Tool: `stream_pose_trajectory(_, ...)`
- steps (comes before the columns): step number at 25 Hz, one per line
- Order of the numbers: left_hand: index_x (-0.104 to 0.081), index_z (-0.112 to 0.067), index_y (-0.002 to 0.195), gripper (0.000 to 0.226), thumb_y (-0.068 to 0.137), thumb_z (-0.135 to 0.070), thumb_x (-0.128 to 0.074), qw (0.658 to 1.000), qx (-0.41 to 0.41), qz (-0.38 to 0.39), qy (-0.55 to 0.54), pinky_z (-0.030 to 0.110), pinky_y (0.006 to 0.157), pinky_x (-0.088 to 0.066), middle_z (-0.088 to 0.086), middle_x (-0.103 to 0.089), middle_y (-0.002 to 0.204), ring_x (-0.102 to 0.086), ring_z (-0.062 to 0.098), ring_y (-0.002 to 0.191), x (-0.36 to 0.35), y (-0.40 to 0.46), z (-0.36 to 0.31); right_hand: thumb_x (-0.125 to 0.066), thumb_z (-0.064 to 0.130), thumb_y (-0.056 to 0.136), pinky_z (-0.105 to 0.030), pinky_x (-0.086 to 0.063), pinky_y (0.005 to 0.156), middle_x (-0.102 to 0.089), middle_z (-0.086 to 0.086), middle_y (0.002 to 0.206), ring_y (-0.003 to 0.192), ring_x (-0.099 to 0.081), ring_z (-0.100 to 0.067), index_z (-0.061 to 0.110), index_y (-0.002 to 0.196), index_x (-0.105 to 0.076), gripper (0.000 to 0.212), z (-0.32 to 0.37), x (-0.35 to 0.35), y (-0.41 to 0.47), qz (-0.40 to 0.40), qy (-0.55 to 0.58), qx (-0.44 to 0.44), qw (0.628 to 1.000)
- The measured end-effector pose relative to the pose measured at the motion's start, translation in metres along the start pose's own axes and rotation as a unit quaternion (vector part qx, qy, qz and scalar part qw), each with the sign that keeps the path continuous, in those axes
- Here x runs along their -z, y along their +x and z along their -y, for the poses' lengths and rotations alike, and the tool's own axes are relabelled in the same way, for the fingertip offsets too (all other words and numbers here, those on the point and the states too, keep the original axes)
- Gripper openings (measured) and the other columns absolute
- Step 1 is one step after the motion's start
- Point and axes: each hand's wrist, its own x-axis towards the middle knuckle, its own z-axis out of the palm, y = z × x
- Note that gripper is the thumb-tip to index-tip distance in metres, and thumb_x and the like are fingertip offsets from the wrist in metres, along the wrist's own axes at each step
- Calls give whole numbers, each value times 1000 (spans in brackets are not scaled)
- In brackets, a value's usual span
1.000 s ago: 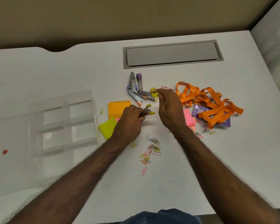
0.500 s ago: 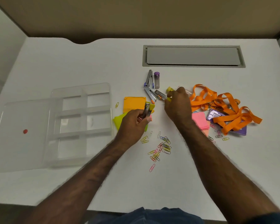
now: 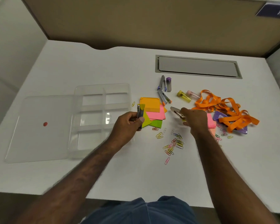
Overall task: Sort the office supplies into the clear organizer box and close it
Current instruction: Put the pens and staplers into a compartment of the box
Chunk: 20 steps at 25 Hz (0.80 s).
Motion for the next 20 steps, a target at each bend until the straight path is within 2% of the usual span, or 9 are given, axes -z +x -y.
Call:
stream_pose_trajectory(2,-71,-5,121,28,97,-20,-70,1000,-1,-1,-9,42,87,-65,13,-78,106,-76,31,96,21,-5,5,-75,14,86,-46,-65,85,-74,-21,104,91,-74,-31,4,90,-69,13,-2,-2,-15,-2,74,-49,996)
stream_pose_trajectory(3,-72,-6,121,28,97,-21,-71,1000,-3,-2,-10,41,87,-65,12,-78,105,-77,29,95,34,-8,8,-75,13,87,-47,-65,83,-75,-20,106,93,-77,-34,2,95,-69,15,-3,-6,-25,11,110,-74,991)
stream_pose_trajectory(6,-73,-9,119,27,95,-23,-73,1000,-14,-8,-8,37,84,-65,6,-77,99,-77,23,90,69,-19,19,-71,8,89,-44,-66,82,-75,-22,106,93,-76,-38,-1,104,-63,19,-3,-18,-54,108,213,-128,963)
stream_pose_trajectory(9,-75,-17,116,24,94,-26,-75,1000,-22,-13,15,33,83,-65,0,-78,96,-77,18,86,104,-30,30,-66,1,86,-35,-65,80,-76,-25,114,92,-75,-32,3,106,-55,23,-4,-42,-83,205,273,-135,930)
stream_pose_trajectory(13,-75,-28,108,18,90,-31,-76,988,-55,-37,143,23,80,-54,-10,-75,95,-71,9,85,150,-41,50,-66,-2,87,-34,-65,78,-69,-30,125,94,-74,-34,3,99,-61,14,-1,-82,-115,240,296,-154,912)
stream_pose_trajectory(15,-75,-27,109,19,90,-28,-77,972,-84,-39,214,27,83,-52,-7,-69,99,-66,13,89,169,-45,61,-66,-1,89,-37,-65,81,-69,-30,123,99,-74,-38,2,91,-67,4,3,-101,-130,267,300,-153,903)
stream_pose_trajectory(17,-75,-23,110,18,91,-26,-75,952,-107,-22,286,34,86,-50,-1,-66,99,-62,18,90,185,-47,69,-66,-2,90,-37,-65,80,-70,-30,115,101,-73,-41,2,80,-71,12,4,-118,-141,279,282,-145,907)
stream_pose_trajectory(20,-73,-18,105,16,93,-28,-70,900,-135,13,415,44,88,-48,3,-65,97,-59,26,95,199,-44,75,-69,-6,86,-35,-65,77,-72,-23,99,96,-75,-42,-1,89,-66,6,7,-139,-154,274,271,-132,913)
